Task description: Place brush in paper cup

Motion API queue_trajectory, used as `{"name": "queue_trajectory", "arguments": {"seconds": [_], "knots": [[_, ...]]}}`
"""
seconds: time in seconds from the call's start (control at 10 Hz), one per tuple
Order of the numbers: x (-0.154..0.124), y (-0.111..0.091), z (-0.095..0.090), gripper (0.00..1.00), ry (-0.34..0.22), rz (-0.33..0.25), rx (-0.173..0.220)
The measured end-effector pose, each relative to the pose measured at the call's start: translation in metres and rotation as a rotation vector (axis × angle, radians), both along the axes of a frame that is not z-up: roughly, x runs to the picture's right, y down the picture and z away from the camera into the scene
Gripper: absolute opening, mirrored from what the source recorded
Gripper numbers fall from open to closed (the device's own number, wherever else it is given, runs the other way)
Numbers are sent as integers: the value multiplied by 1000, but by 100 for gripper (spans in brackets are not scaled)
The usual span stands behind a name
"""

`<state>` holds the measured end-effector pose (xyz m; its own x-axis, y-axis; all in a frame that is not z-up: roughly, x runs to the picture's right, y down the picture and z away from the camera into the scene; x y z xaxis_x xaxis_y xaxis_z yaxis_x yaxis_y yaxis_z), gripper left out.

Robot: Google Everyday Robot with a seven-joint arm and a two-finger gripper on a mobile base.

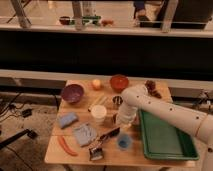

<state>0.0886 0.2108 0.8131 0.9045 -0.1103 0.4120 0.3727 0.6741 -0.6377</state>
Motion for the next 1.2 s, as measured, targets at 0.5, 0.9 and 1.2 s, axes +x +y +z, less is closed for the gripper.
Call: {"name": "queue_trajectory", "arguments": {"seconds": [0.5,0.9,1.2], "knots": [[1,4,2,48,-7,10,-13],[1,8,2,48,-11,10,-21],[2,13,4,48,-15,4,-28]]}}
